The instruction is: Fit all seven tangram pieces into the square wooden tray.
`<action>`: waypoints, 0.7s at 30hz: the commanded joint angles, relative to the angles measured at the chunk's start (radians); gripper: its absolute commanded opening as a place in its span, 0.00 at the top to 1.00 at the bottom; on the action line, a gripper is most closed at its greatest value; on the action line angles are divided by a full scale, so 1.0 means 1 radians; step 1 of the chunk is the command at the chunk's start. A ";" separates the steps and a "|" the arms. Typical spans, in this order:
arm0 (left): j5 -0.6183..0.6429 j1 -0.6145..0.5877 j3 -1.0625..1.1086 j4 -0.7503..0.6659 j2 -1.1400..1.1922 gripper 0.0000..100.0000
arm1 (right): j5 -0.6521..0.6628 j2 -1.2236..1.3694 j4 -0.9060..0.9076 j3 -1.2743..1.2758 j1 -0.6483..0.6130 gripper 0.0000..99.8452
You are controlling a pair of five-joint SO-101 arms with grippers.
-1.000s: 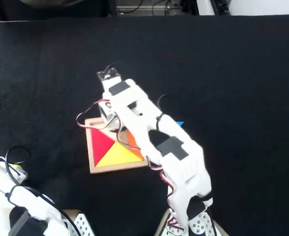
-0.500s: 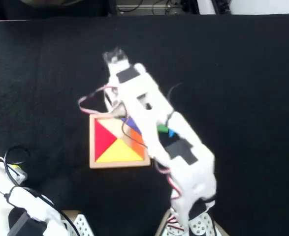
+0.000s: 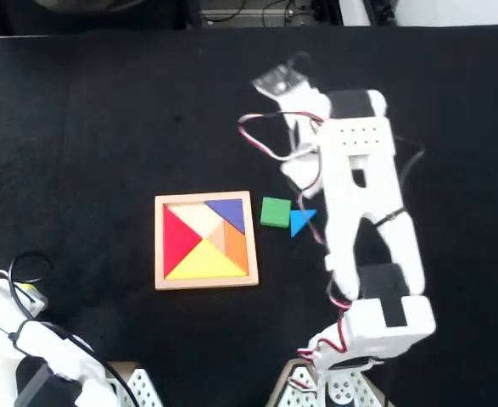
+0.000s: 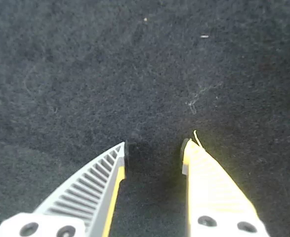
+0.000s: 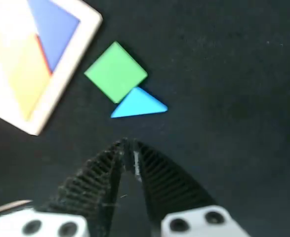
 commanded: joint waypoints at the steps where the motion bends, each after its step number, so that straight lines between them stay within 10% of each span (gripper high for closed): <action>1: 0.002 0.013 -0.005 -0.009 -0.020 0.80 | 0.143 -0.053 -0.152 0.130 -0.002 0.96; 8: 0.002 0.013 -0.005 -0.011 -0.018 0.80 | 0.376 -0.045 -0.249 0.271 -0.137 0.72; 21: 0.002 0.013 -0.005 -0.011 -0.018 0.80 | 0.477 -0.001 -0.414 0.398 -0.187 0.75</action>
